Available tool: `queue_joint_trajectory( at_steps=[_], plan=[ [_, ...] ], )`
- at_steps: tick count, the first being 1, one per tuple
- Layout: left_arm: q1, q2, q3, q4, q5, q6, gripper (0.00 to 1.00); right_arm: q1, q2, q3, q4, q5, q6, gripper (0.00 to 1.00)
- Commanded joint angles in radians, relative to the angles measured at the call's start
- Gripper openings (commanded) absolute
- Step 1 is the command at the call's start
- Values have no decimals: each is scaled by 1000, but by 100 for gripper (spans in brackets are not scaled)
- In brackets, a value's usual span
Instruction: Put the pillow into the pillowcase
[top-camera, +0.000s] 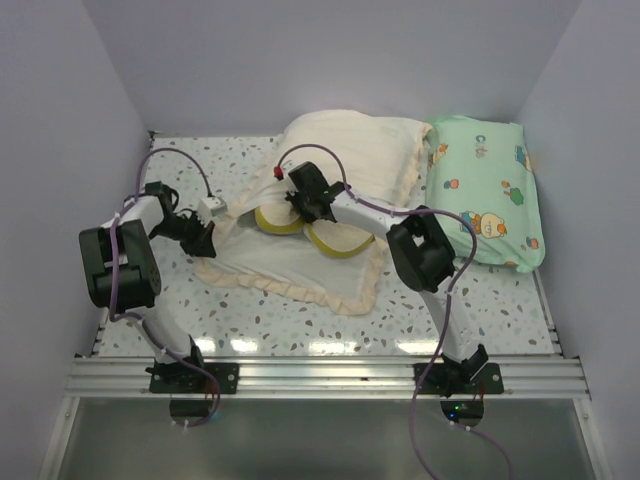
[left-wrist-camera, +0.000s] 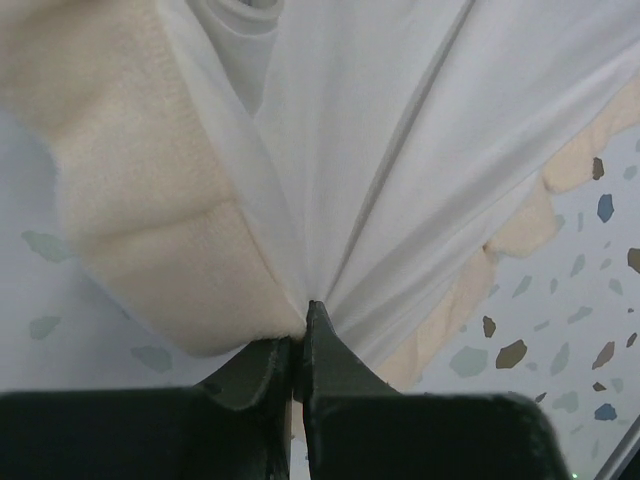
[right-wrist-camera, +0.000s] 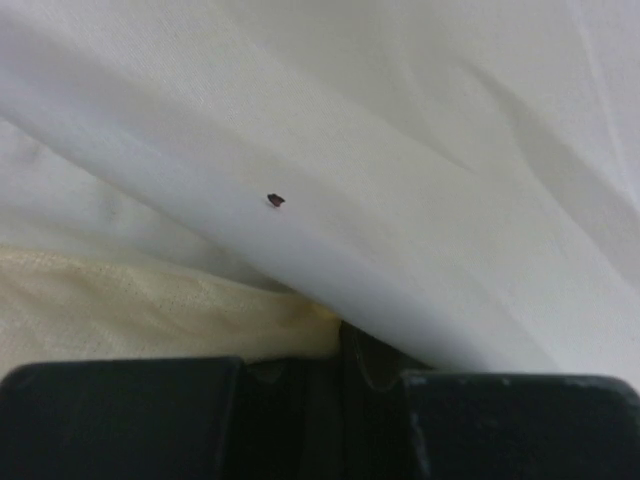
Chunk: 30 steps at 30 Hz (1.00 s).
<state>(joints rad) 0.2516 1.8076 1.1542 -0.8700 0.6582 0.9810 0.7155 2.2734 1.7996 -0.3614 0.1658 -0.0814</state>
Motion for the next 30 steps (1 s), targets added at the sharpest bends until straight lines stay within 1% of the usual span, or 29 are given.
queue_joint_trajectory(
  at_steps=[1, 3, 4, 6, 7, 9, 10, 11, 14, 15, 17, 18, 20, 21, 23, 24, 26, 27, 29, 30],
  plan=[
    [12, -89, -33, -89, -62, 142, 6, -36, 147, 9, -66, 58, 12, 0],
    [12, -126, -45, -86, -36, 197, 16, -34, 162, 23, -86, 29, 23, 0],
    [12, -170, -53, -69, -22, 214, 26, -33, 167, 24, -99, 3, 32, 0],
    [9, -209, -68, -49, 21, 255, 32, -33, 169, 20, -105, -28, 35, 0],
    [9, -241, -61, -40, 53, 272, 41, -33, 175, 21, -120, -55, 46, 0],
    [8, -270, -48, -20, 90, 303, 48, -34, 178, 23, -129, -80, 57, 0],
    [8, -299, -31, -5, 133, 321, 58, -34, 184, 26, -137, -92, 61, 0],
    [3, -312, -25, 3, 148, 359, 63, -33, 186, 27, -139, -94, 62, 0],
    [-73, -353, -17, 29, 132, 427, 66, -33, 192, 29, -142, -103, 62, 0],
    [-131, -361, -21, 51, 126, 430, 66, -31, 190, 29, -145, -104, 63, 0],
    [-191, -372, -42, 89, 136, 400, 66, -33, 192, 27, -142, -114, 68, 0],
    [-274, -370, -51, 151, 129, 377, 66, -31, 192, 27, -142, -118, 71, 0],
    [-348, -350, -88, 228, 103, 317, 66, -31, 198, 30, -142, -126, 74, 0],
    [-410, -341, -100, 311, 103, 297, 66, -30, 199, 30, -142, -127, 74, 0],
    [-469, -298, -110, 374, 87, 248, 67, -31, 198, 30, -145, -138, 74, 0],
    [-515, -262, -100, 403, 86, 245, 68, -31, 199, 30, -148, -144, 101, 0],
    [-551, -232, -100, 437, 84, 239, 69, -31, 198, 30, -149, -155, 104, 0],
    [-577, -223, -108, 491, 86, 232, 69, -31, 198, 32, -151, -158, 106, 0],
    [-603, -191, -125, 517, 61, 257, 70, -31, 199, 35, -157, -161, 115, 0],
    [-626, -173, -132, 561, 44, 258, 69, -31, 198, 37, -159, -163, 118, 0]
  ],
)
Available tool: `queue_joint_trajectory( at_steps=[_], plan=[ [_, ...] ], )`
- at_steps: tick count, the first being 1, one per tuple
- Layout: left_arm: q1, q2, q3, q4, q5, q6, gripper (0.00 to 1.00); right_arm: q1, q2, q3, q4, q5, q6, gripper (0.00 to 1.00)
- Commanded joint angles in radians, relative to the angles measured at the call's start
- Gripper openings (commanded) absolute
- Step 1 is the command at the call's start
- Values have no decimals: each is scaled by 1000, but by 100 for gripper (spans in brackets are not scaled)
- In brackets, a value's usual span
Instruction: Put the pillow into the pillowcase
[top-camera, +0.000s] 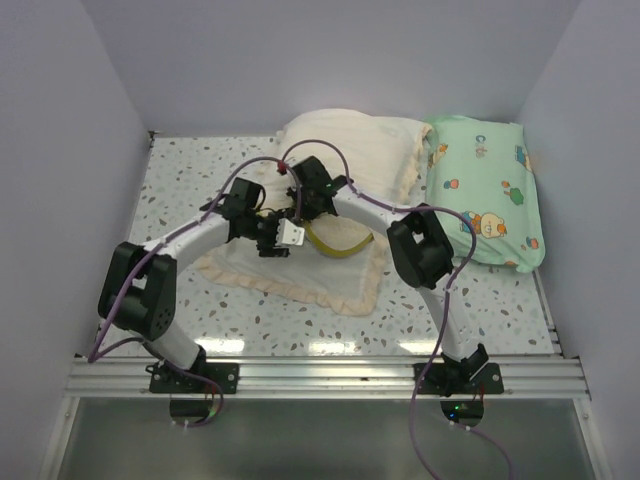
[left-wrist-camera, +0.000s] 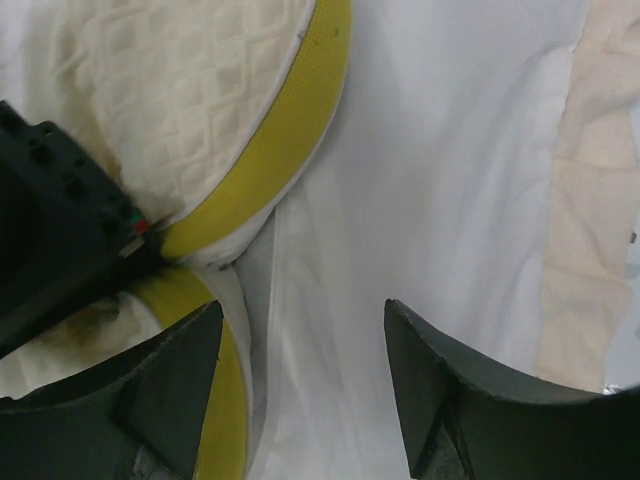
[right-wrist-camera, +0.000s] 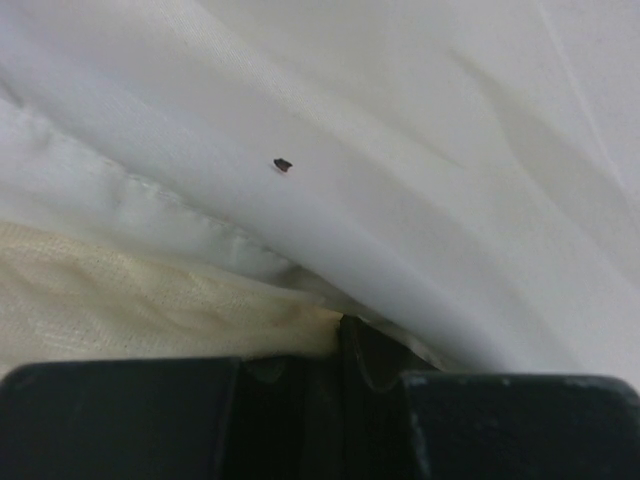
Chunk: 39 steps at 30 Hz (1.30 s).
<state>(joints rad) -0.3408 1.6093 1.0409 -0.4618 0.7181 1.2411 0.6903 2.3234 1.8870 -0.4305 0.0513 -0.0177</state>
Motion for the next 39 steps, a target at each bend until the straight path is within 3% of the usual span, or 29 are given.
queue_joint_trajectory(
  at_steps=[1, 9, 16, 19, 22, 30, 39],
  plan=[
    [-40, 37, -30, 172, -34, 6, 69, -5, 149, -51, -94, -70, 61, 0],
    [-58, 103, -128, 410, -152, 41, 65, -6, 148, -45, -100, -94, 70, 0],
    [-58, 187, -88, 377, -192, 100, 64, -6, 143, -43, -105, -102, 74, 0],
    [-58, 253, -3, 258, -190, 110, 61, -5, 142, -46, -106, -100, 74, 0],
    [-58, 313, 85, 123, -183, 116, 46, -6, 136, -54, -103, -100, 74, 0],
    [-56, 324, 74, 38, -236, 189, 8, -5, 133, -60, -102, -100, 78, 0],
    [-112, 43, -68, -152, -160, 230, 1, -8, 143, -69, -90, -96, 88, 0]
  ],
)
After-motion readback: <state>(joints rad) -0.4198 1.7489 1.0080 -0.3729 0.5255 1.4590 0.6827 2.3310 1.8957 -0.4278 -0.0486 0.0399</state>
